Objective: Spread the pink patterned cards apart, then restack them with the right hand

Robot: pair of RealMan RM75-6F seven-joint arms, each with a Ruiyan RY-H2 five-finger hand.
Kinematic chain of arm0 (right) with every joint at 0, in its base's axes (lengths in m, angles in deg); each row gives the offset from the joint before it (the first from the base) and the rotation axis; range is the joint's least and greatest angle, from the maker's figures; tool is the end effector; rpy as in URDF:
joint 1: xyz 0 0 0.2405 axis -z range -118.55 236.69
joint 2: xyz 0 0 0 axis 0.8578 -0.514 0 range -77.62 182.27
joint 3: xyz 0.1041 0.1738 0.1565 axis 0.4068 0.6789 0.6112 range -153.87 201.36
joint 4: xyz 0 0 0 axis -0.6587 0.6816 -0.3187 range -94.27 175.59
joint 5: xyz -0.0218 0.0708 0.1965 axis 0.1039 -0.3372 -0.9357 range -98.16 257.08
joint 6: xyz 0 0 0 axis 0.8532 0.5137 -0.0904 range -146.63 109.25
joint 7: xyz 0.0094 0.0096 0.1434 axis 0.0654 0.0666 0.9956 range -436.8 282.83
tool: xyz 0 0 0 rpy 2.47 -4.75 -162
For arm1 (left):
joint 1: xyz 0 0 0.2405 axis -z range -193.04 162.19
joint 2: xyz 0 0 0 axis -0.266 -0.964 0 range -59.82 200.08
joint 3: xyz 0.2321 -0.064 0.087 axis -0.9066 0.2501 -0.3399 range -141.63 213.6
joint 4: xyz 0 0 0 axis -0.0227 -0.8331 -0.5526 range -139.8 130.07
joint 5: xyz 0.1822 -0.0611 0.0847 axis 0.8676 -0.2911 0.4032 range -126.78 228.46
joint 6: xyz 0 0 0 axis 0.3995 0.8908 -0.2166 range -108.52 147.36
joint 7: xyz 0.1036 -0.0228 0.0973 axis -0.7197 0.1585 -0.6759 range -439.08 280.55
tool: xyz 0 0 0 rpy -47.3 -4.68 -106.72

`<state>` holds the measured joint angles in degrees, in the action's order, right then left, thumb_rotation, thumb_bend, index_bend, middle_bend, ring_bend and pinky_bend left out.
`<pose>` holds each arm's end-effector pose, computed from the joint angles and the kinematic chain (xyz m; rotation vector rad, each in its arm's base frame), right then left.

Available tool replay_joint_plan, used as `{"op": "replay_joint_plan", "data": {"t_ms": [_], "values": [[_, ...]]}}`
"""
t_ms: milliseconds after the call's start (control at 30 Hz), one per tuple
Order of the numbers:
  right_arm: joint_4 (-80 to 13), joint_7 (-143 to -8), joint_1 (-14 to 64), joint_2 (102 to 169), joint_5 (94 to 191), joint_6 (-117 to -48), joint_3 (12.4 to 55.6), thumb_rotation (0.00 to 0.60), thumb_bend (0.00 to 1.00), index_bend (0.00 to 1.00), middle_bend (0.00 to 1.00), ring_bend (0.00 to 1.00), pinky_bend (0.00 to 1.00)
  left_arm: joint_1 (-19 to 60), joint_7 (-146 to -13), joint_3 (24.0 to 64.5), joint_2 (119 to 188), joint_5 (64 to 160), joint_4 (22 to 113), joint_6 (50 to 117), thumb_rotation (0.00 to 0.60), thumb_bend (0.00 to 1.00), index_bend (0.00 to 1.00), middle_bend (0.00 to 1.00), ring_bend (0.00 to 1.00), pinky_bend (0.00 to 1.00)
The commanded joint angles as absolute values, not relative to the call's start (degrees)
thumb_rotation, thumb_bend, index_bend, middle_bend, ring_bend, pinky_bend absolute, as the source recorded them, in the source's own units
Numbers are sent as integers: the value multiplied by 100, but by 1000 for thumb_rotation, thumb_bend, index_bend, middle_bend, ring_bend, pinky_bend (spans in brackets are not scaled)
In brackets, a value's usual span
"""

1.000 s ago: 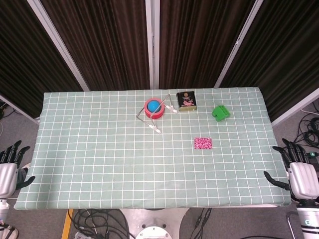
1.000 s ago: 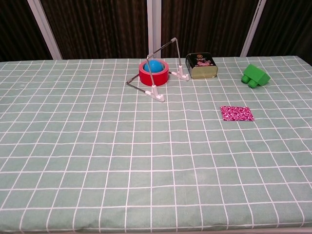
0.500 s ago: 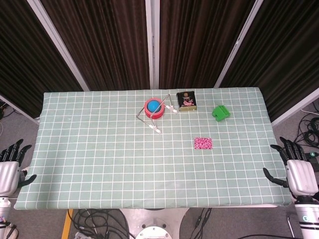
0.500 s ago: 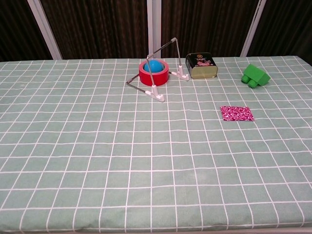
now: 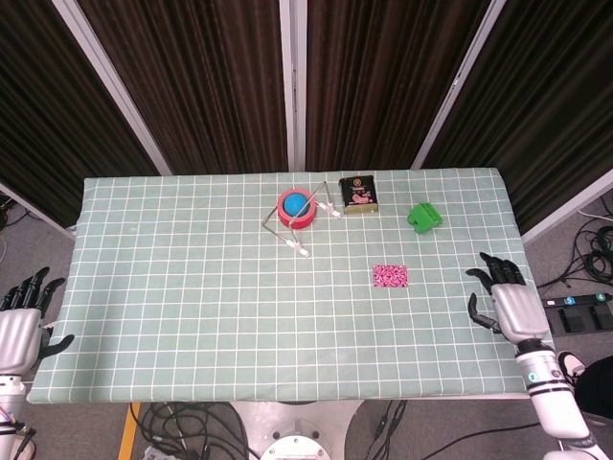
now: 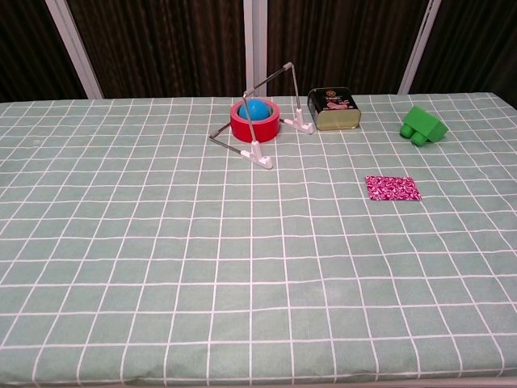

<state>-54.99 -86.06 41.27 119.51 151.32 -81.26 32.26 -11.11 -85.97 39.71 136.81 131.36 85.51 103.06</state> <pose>-0.2814 -0.2599 0.1068 1.5425 -1.0796 0.7757 -0.3284 0.1808 0.1518 -1.3384 -0.8806 -0.7662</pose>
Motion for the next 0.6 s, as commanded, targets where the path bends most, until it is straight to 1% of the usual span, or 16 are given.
{"op": "replay_joint_plan", "data": {"t_ms": [33, 267, 433, 600], "values": [[-4944, -8878, 3495, 12531, 14562, -7294, 3366, 0, 708, 288, 0, 0, 0, -1128, -8598, 3972, 13672, 13127, 8554, 10331, 600, 80, 218, 163, 132, 186], [-3900, -8853, 2860, 13342, 14068, -6369, 3375, 0, 704, 298, 0, 0, 0, -1139, -8597, 3978, 13665, 13134, 8595, 10372, 600, 80, 218, 163, 132, 186], [-3333, -8734, 2592, 13759, 13967, -6082, 3388, 0, 698, 301, 0, 0, 0, -1134, -8614, 3980, 13650, 13131, 8619, 10370, 600, 80, 218, 163, 132, 186], [-2885, -8703, 2448, 14061, 14028, -6024, 3336, 0, 695, 304, 0, 0, 0, -1144, -8623, 3975, 13647, 13118, 8638, 10376, 600, 80, 218, 162, 132, 186]]}}
